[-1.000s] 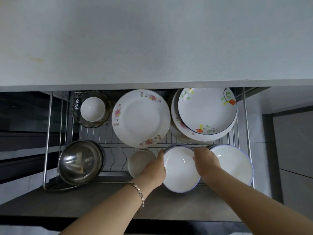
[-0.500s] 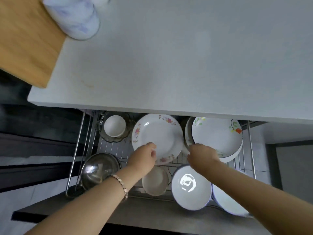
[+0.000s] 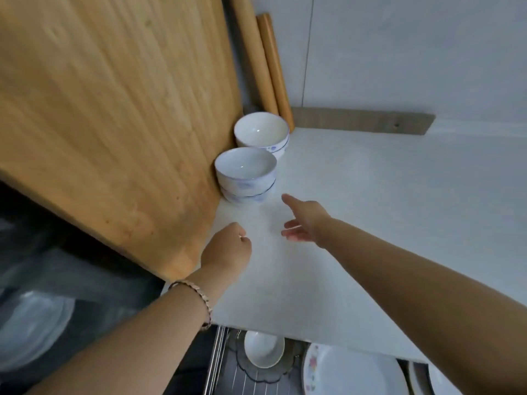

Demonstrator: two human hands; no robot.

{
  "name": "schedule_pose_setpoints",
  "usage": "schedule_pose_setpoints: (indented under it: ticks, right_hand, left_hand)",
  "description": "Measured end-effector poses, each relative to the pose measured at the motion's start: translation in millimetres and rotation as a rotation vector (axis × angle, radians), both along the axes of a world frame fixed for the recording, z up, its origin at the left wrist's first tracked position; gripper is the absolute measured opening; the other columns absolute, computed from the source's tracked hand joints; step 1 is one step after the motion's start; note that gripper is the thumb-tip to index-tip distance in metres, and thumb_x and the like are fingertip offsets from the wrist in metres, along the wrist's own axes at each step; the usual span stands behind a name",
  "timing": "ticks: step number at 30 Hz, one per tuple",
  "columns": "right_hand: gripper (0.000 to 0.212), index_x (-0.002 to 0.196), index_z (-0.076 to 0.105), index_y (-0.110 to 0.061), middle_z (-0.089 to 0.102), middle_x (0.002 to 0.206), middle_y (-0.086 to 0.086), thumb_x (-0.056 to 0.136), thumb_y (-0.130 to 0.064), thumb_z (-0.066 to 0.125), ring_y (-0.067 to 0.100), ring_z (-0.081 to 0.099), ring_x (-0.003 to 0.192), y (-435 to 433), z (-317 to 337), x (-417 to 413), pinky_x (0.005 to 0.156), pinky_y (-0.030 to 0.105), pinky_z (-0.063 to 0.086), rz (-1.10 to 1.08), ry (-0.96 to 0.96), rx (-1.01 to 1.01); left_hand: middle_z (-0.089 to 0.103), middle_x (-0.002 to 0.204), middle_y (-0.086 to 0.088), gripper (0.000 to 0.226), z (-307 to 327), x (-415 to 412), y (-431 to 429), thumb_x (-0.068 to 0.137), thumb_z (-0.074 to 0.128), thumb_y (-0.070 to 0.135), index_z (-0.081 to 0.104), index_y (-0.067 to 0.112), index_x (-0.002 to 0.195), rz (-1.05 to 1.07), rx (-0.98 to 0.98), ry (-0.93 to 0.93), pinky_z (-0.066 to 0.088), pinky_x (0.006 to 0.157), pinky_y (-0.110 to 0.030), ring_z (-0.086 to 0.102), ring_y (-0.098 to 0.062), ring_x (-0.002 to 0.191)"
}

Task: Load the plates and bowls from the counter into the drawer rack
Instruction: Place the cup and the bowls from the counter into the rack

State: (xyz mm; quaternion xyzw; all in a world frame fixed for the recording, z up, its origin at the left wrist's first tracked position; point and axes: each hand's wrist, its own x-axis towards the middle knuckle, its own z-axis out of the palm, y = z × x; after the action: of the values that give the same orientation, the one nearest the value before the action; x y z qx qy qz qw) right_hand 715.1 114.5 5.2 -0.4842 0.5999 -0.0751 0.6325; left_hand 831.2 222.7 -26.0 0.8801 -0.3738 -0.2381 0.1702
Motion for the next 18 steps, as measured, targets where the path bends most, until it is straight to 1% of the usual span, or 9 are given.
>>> schedule_pose_setpoints:
  ticks: [3, 6, 7, 9, 11, 12, 15, 17, 18]
  right_hand:
    - [0.066, 0.132, 0.041, -0.018, 0.050, 0.110, 0.017, 0.081, -0.057, 0.057, 0.032, 0.062, 0.080, -26, -3, 55, 0.070, 0.037, 0.058, -0.143, -0.179, 0.130]
    - [0.054, 0.130, 0.039, -0.017, 0.039, 0.113, 0.008, 0.087, -0.044, 0.056, 0.032, 0.056, 0.083, -43, -11, 91, 0.076, 0.042, 0.056, -0.182, -0.264, 0.174]
    - [0.039, 0.122, 0.040, -0.014, 0.038, 0.110, 0.009, 0.091, -0.033, 0.052, 0.035, 0.056, 0.081, -45, -12, 99, 0.073, 0.043, 0.057, -0.192, -0.251, 0.191]
    - [0.014, 0.106, 0.037, -0.008, 0.042, 0.099, 0.015, 0.093, -0.013, 0.038, 0.046, 0.059, 0.093, -44, -14, 108, 0.049, 0.040, 0.057, -0.220, -0.200, 0.213]
    - [0.015, 0.104, 0.037, -0.003, 0.048, 0.095, 0.020, 0.090, 0.000, 0.031, 0.053, 0.058, 0.104, -44, -22, 110, 0.033, 0.038, 0.051, -0.269, -0.213, 0.205]
    - [0.021, 0.106, 0.039, -0.002, 0.051, 0.094, 0.019, 0.089, 0.005, 0.030, 0.052, 0.059, 0.103, -42, -25, 108, 0.038, 0.041, 0.053, -0.289, -0.244, 0.192]
    - [0.038, 0.124, 0.044, 0.001, 0.053, 0.075, 0.014, 0.089, 0.007, 0.030, 0.044, 0.065, 0.082, -26, -32, 89, 0.070, 0.051, 0.057, -0.329, -0.302, 0.161]
    - [0.040, 0.127, 0.043, 0.003, 0.052, 0.078, 0.014, 0.088, 0.007, 0.032, 0.047, 0.064, 0.091, -10, -32, 62, 0.074, 0.052, 0.055, -0.331, -0.303, 0.149]
    - [0.041, 0.128, 0.042, 0.004, 0.052, 0.083, 0.015, 0.088, 0.008, 0.033, 0.050, 0.061, 0.100, -2, -31, 46, 0.071, 0.052, 0.056, -0.328, -0.302, 0.153]
  left_hand:
    - [0.065, 0.119, -0.009, 0.030, -12, 28, -10, 0.088, 0.044, 0.015, 0.059, 0.016, 0.113, 0.000, -0.012, 0.042, 0.049, 0.087, -0.031, 0.062, -0.030, 0.106]
    - [0.065, 0.119, -0.009, 0.031, -24, 45, -12, 0.089, 0.044, 0.014, 0.058, 0.015, 0.116, -0.037, 0.001, 0.042, 0.046, 0.086, -0.029, 0.060, -0.028, 0.109]
    - [0.065, 0.118, -0.009, 0.031, -28, 49, -11, 0.089, 0.043, 0.013, 0.057, 0.014, 0.116, -0.040, 0.000, 0.053, 0.046, 0.084, -0.028, 0.060, -0.028, 0.109]
    - [0.065, 0.115, -0.010, 0.030, -33, 56, -8, 0.089, 0.044, 0.012, 0.057, 0.014, 0.116, -0.031, -0.010, 0.070, 0.043, 0.078, -0.026, 0.060, -0.028, 0.106]
    - [0.065, 0.113, -0.011, 0.029, -37, 59, -3, 0.089, 0.044, 0.011, 0.058, 0.013, 0.114, -0.016, -0.038, 0.103, 0.043, 0.077, -0.026, 0.060, -0.028, 0.103]
    - [0.065, 0.112, -0.012, 0.028, -37, 60, 0, 0.089, 0.045, 0.010, 0.059, 0.012, 0.112, -0.006, -0.060, 0.125, 0.044, 0.079, -0.026, 0.060, -0.029, 0.103]
    - [0.065, 0.110, -0.020, 0.025, -39, 56, 7, 0.090, 0.044, 0.009, 0.058, 0.006, 0.111, 0.119, -0.203, 0.336, 0.052, 0.087, -0.038, 0.063, -0.035, 0.099]
    - [0.064, 0.098, -0.016, 0.029, -33, 46, 11, 0.094, 0.044, 0.019, 0.053, 0.004, 0.117, 0.226, -0.315, 0.533, 0.051, 0.079, -0.044, 0.064, -0.036, 0.088]
    - [0.060, 0.093, -0.009, 0.035, -28, 41, 13, 0.095, 0.044, 0.027, 0.049, 0.007, 0.124, 0.263, -0.344, 0.608, 0.049, 0.073, -0.040, 0.062, -0.032, 0.084]
